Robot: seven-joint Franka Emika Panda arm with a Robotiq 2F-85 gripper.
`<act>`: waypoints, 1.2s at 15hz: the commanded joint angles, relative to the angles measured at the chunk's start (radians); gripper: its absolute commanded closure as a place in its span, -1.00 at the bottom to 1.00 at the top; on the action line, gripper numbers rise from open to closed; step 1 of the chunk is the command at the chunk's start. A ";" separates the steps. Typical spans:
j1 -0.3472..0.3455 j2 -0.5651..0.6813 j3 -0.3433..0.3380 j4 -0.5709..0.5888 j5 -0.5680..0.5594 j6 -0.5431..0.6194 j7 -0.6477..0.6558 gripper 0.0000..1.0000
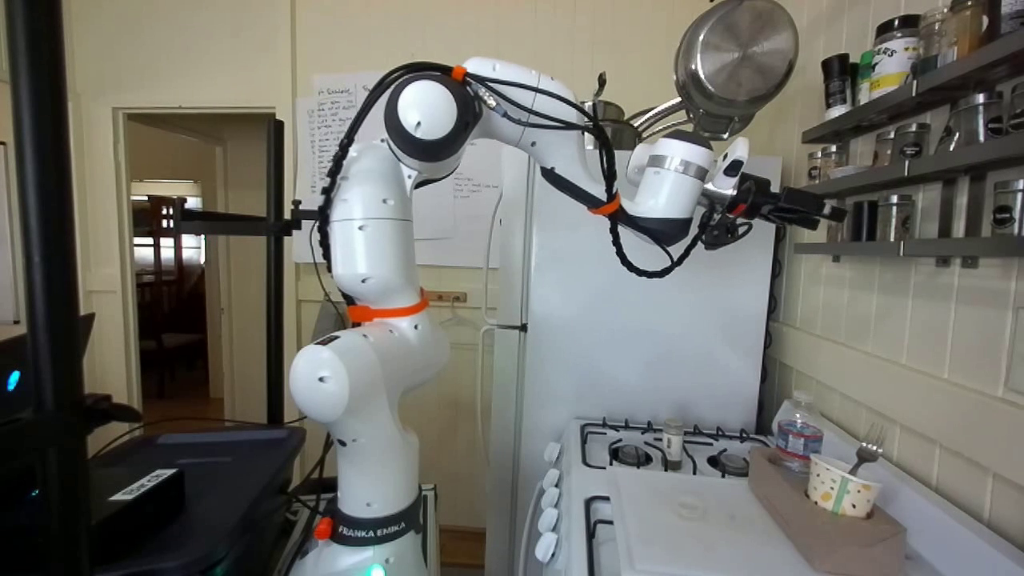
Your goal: Pick up the bottle from the shelf and put it on the kitchen board
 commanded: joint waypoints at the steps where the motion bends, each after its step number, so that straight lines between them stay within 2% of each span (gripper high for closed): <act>1: -0.016 0.057 0.010 0.051 -0.192 -0.043 0.039 -1.00; 2: -0.016 0.071 0.013 0.072 -0.265 -0.068 0.066 -1.00; 4: -0.002 0.104 0.023 0.108 -0.340 -0.141 0.088 -1.00; 5: 0.006 0.090 0.029 0.093 -0.304 -0.202 0.034 -1.00; 6: -0.009 0.074 0.010 0.076 -0.280 -0.122 0.047 -1.00; 7: 0.195 0.083 -0.180 0.084 -0.281 -0.161 0.035 -1.00; 8: 0.199 0.085 -0.176 0.087 -0.281 -0.177 0.032 -1.00; 10: 0.303 0.124 -0.282 0.124 -0.319 -0.161 0.106 -1.00; 11: 0.192 0.138 -0.177 0.136 -0.338 -0.155 0.146 -1.00; 12: 0.222 0.155 -0.207 0.152 -0.356 -0.156 0.175 -1.00; 18: 0.225 0.246 -0.201 0.242 -0.463 -0.132 0.329 -1.00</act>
